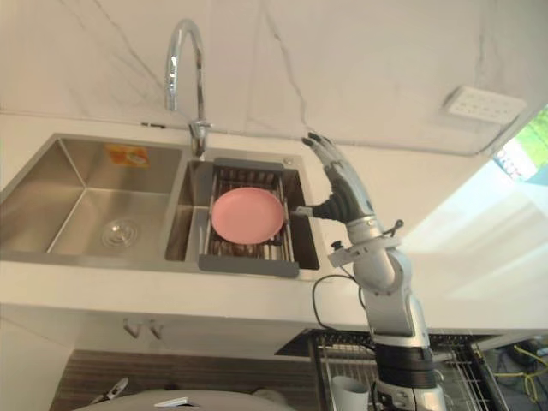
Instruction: Walk over to the sink, pick up the cup, carry it to the dishwasher, place the cup inside the dishwasher, then close the dishwasher door
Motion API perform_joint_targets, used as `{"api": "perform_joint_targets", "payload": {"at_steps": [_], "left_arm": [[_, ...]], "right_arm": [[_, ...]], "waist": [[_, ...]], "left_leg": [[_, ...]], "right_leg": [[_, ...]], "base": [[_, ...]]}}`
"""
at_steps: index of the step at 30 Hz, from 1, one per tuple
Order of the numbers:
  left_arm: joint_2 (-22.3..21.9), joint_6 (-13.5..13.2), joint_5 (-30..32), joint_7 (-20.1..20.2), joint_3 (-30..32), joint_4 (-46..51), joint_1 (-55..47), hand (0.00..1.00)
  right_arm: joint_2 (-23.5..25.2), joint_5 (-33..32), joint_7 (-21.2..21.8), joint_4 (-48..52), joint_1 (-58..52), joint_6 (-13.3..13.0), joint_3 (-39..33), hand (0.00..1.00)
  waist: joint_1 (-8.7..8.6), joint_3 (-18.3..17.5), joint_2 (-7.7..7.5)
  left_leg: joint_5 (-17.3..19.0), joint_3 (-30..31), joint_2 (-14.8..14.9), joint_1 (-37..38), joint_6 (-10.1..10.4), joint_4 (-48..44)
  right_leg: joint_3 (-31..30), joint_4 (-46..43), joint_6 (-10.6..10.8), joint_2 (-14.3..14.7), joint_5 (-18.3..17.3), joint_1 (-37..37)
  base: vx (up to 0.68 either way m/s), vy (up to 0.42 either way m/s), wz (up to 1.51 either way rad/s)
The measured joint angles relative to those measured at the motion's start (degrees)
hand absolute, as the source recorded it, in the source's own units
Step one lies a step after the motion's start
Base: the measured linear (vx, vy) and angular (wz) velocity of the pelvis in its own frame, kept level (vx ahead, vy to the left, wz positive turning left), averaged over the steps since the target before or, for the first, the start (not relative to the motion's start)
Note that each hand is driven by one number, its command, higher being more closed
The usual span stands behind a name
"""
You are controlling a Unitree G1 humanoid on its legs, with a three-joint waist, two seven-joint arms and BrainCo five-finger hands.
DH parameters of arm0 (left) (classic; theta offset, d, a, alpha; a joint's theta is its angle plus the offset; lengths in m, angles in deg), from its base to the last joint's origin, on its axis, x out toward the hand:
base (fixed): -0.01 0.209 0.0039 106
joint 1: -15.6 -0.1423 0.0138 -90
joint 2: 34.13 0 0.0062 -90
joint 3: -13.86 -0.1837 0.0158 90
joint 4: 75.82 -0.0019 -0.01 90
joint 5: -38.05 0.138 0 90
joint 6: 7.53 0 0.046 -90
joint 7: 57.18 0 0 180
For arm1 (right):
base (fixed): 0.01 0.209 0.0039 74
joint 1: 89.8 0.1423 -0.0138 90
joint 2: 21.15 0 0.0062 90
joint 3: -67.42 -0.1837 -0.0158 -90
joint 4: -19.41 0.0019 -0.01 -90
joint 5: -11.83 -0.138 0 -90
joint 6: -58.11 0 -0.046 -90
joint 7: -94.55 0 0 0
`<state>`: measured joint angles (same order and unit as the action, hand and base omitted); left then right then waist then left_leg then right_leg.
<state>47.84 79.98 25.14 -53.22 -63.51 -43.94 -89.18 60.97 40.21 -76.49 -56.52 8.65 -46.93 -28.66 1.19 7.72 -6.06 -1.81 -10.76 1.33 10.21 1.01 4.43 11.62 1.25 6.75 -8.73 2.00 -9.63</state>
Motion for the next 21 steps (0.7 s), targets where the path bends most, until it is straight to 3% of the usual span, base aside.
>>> {"api": "perform_joint_targets", "payload": {"at_steps": [10,21], "left_arm": [[-0.1,0.9,2.1,0.2,0.3,0.0,-0.3,0.00],[0.0,0.9,3.4,0.5,0.1,1.3,-0.5,0.00]], "right_arm": [[-5.6,10.7,7.4,-13.4,6.0,-0.2,9.8,0.00],[-6.5,18.9,6.7,-24.1,10.4,0.1,14.6,0.00]], "waist": [[1.57,-0.7,0.41],[2.05,-0.8,0.61]], "left_leg": [[-0.2,1.6,-0.9,-2.2,-0.2,0.4],[-0.7,3.2,-1.3,-3.1,-0.6,0.1]], "right_leg": [[1.7,-0.1,-0.1,-0.5,-1.2,1.4],[3.3,0.5,0.5,-0.5,-0.7,1.1]], "base": [[-0.01,0.005,0.11],[0.03,-0.011,0.08]]}}
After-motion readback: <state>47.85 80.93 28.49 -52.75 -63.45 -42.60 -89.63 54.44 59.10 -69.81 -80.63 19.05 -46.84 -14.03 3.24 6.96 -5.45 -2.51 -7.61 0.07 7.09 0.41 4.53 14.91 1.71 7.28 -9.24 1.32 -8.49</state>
